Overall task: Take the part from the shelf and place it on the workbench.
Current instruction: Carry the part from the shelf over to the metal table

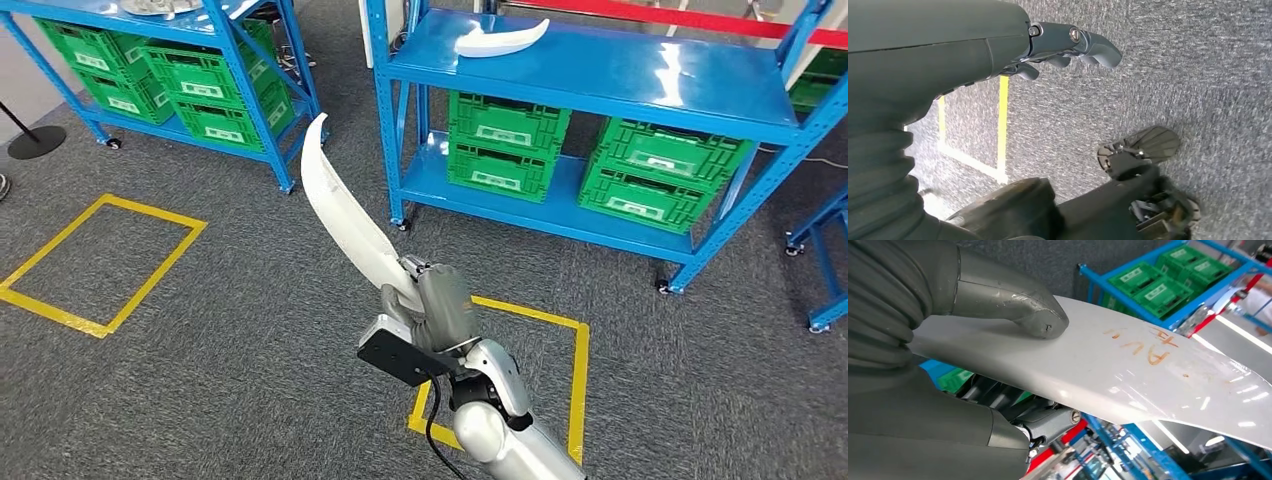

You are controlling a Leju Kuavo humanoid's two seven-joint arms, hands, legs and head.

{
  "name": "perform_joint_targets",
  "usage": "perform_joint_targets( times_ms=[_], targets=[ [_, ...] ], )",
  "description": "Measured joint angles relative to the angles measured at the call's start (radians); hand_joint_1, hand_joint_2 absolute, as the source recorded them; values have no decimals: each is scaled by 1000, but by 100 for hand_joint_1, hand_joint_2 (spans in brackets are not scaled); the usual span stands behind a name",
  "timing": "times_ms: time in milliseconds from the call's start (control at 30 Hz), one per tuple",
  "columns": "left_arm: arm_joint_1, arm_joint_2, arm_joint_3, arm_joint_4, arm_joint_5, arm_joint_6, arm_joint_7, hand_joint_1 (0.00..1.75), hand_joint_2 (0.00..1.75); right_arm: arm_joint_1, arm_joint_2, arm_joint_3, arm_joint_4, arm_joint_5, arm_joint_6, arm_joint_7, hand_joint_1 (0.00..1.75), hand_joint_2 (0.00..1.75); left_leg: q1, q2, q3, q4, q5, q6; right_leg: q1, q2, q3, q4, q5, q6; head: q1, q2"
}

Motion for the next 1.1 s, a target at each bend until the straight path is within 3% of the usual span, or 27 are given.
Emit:
perform_joint_targets(
  times_ms=[33, 100, 167, 233, 300, 333, 367, 400, 467, 533, 600, 633, 700, 767, 833, 867, 900, 967, 1033, 1100],
  targets=[
    [-1, 0, 0, 0, 0, 0, -1, 0, 175, 0, 0, 0, -2, 2, 0, 0, 175, 175, -4, 3, 4, -11, -1, 6, 2, -9, 1, 0, -1, 4, 0, 0],
    [2, 0, 0, 0, 0, 0, -1, 0, 175, 0, 0, 0, -6, 3, 1, 1, 175, 175, -2, -22, 1, -15, 5, 16, 3, -23, 4, -1, -3, 14, 0, 0],
    [4, -1, 0, 0, 0, 0, 0, 0, 175, -1, 0, 0, -11, 5, 2, 1, 175, 175, 5, -44, 1, -22, 12, 27, 0, 10, -6, 32, -29, 24, 1, 0],
    [2, -2, 0, 0, 0, 0, 0, 0, 175, 2, -1, -1, -14, 6, 3, 1, 175, 175, 8, -65, 0, -24, 17, 36, -4, 67, -53, 138, -87, 30, 4, 0],
    [1, -3, 0, 0, 0, 0, 0, 0, 175, 9, -2, -4, -15, 7, 3, 1, 175, 175, 8, -92, -3, -22, 19, 39, -4, 90, -111, 254, -127, 32, 6, 0],
    [2, -4, 0, 0, 0, 0, 1, 0, 175, 12, -3, -6, -15, 7, 3, 1, 175, 175, 8, -107, -4, -20, 19, 39, -4, 93, -124, 273, -121, 33, 6, 0],
    [4, -4, 0, 0, 0, 0, 2, 0, 175, 13, -3, -8, -15, 7, 3, 2, 175, 175, 8, -121, -5, -17, 19, 38, -5, 95, -117, 251, -96, 33, 6, 0],
    [5, -4, 0, 0, 0, 0, 4, 0, 175, 13, -3, -9, -15, 7, 3, 2, 175, 175, 9, -136, -6, -12, 18, 36, -7, 102, -92, 194, -58, 32, 6, 0],
    [4, -5, 0, 1, 0, 0, 3, 0, 175, 8, -3, -12, -15, 7, 3, 1, 175, 175, 11, -163, -13, -1, 15, 27, -14, 144, -37, 72, -8, 31, 5, 0],
    [2, -5, 0, 0, 0, 0, 0, 0, 175, 8, -3, -14, -17, 7, 4, 1, 175, 175, 12, -183, -24, 4, 16, 12, -15, 169, -20, 24, -1, 27, 5, 0],
    [4, -4, 0, 0, -1, 0, 2, 0, 175, 10, -2, -15, -19, 7, 4, 2, 175, 175, 15, -200, -32, -1, 23, -4, -11, 153, -22, 21, 4, 15, 5, 0],
    [6, -3, 0, 0, -2, 0, 3, 0, 175, 10, 0, -15, -20, 7, 5, 3, 175, 175, 15, -193, -36, 1, 22, -10, -11, 143, -20, 17, 7, 8, 4, 0],
    [5, -2, 0, 0, -3, 0, 0, 0, 175, 10, 3, -16, -21, 7, 5, 3, 175, 175, 11, -144, -64, 54, -9, -17, -13, 117, -17, 9, 11, -6, 0, 0],
    [0, -1, 0, 0, -5, 0, -2, 0, 175, 13, 5, -17, -23, 7, 4, 2, 175, 175, 11, -90, -121, 177, -70, -23, -10, 87, -16, 8, 11, -13, -4, 0],
    [-1, -1, 0, 1, -8, 0, -1, 0, 175, 19, 5, -18, -23, 7, 4, 2, 175, 175, 13, -74, -160, 268, -99, -26, -7, 57, -16, 8, 9, -16, -4, 0],
    [1, -1, 0, 1, -9, 0, 0, 0, 175, 20, 5, -18, -23, 7, 4, 3, 175, 175, 13, -71, -154, 262, -88, -25, -6, 44, -16, 8, 8, -16, -4, 0],
    [2, 0, 0, 1, -9, 0, 1, 0, 175, 21, 5, -18, -23, 7, 4, 3, 175, 175, 13, -65, -126, 216, -61, -23, -5, 31, -14, 8, 7, -15, -4, 0],
    [0, 1, 0, 0, -10, 0, 2, 0, 175, 22, 6, -21, -25, 7, 4, 2, 175, 175, 6, -22, -47, 75, -9, -12, -2, 8, -10, 8, 3, -10, -4, 0],
    [-4, 2, 0, -1, -10, 0, 2, 0, 175, 22, 6, -24, -28, 7, 4, 2, 175, 175, -4, 9, -5, -3, 7, 1, 3, -11, -7, 8, 0, -2, -4, 0],
    [-4, 3, -1, -1, -10, 0, 3, 0, 175, 21, 7, -26, -29, 7, 4, 2, 175, 175, -7, -9, -7, -10, 9, 11, 4, -30, -3, 6, -1, 8, -3, 0]
  ],
)
